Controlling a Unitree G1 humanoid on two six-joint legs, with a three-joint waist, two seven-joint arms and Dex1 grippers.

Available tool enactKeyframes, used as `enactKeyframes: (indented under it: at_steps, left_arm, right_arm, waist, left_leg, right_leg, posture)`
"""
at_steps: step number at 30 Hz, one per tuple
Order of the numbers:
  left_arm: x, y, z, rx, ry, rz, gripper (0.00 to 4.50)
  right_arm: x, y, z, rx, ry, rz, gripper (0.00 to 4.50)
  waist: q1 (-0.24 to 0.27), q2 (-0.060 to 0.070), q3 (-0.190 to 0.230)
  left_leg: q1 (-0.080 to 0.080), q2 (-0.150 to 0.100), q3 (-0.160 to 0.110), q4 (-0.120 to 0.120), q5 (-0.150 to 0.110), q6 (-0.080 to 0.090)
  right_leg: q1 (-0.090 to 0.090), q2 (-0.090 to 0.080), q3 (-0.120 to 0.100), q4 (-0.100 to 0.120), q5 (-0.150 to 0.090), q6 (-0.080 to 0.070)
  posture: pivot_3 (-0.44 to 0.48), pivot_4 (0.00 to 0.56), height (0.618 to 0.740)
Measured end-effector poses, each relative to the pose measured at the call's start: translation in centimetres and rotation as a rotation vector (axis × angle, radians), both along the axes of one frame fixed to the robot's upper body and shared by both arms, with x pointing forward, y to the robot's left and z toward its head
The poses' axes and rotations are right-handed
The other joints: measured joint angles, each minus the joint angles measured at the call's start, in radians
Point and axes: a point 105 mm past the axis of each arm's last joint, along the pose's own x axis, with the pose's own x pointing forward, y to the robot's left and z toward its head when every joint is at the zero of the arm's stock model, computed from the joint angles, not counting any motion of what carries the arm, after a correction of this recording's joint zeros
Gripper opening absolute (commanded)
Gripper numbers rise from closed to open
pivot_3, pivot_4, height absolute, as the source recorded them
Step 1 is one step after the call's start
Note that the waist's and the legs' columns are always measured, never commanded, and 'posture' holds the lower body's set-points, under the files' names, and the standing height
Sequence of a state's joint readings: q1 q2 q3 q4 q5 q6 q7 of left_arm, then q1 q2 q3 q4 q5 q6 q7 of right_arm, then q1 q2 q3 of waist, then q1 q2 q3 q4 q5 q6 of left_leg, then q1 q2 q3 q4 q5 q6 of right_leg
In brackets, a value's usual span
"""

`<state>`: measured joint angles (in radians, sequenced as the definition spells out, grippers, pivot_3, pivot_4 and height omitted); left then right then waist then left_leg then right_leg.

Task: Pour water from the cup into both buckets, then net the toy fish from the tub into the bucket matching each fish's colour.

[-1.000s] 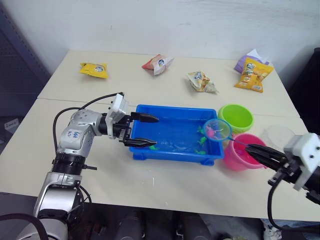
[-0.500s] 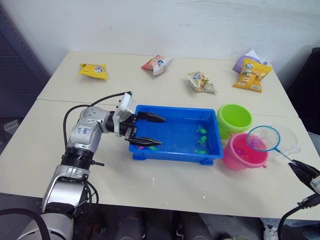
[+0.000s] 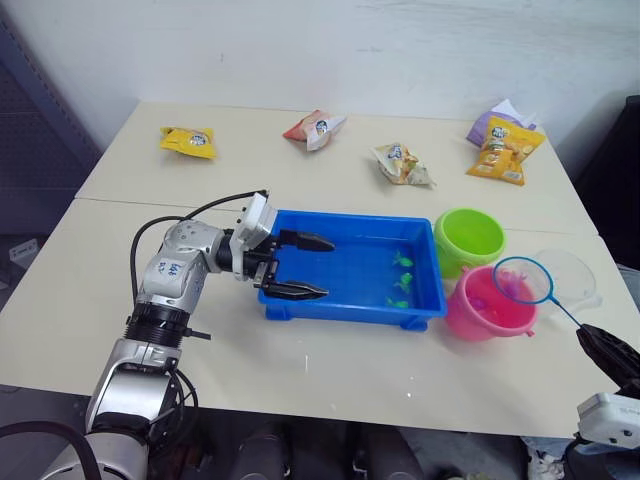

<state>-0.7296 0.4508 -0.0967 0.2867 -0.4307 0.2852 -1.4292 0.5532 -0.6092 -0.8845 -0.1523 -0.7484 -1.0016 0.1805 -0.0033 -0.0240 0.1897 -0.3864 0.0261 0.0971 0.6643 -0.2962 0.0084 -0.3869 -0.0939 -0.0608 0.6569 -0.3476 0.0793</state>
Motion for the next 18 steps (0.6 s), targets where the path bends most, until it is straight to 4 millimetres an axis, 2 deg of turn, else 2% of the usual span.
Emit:
enactKeyframes:
  at_steps: [5, 11, 15, 18]
  left_arm:
    - [0.06, -0.15, -0.23, -0.008, 0.017, 0.011, 4.48]
    - [0.08, -0.32, -0.35, -0.014, 0.022, 0.014, 4.48]
    - [0.08, -0.32, -0.37, -0.015, 0.022, 0.013, 4.48]
    - [0.1, -0.3, -0.39, -0.015, 0.02, 0.013, 4.48]
  right_arm:
    - [-0.22, -0.53, -0.41, -0.057, -0.039, -0.02, 0.0]
    - [-0.13, -0.77, 0.03, -0.118, -0.086, 0.0, 0.0]
    - [-0.01, -0.49, -0.75, -0.102, -0.076, 0.022, 0.0]
    - [-0.1, -0.52, -0.59, -0.098, -0.097, 0.008, 0.0]
  waist:
    - [-0.002, 0.0, 0.0]
    - [-0.002, 0.0, 0.0]
    - [-0.001, 0.0, 0.0]
    - [-0.002, 0.0, 0.0]
  left_leg:
    - [0.0, 0.0, 0.0, 0.0, 0.0, 0.0]
    - [0.001, 0.0, 0.0, 0.0, 0.0, 0.0]
    - [0.0, 0.0, 0.0, 0.0, 0.0, 0.0]
    - [0.001, 0.0, 0.0, 0.0, 0.0, 0.0]
  right_leg:
    - [0.0, 0.001, 0.0, 0.0, 0.0, 0.0]
    - [0.0, 0.001, 0.001, 0.0, 0.0, 0.0]
    - [0.0, 0.001, 0.001, 0.0, 0.0, -0.001]
    - [0.0, 0.001, 0.001, 0.0, 0.0, -0.001]
  posture:
    - [0.0, 0.15, 0.738]
    - [0.0, 0.15, 0.738]
    - [0.0, 0.15, 0.738]
    - [0.0, 0.15, 0.738]
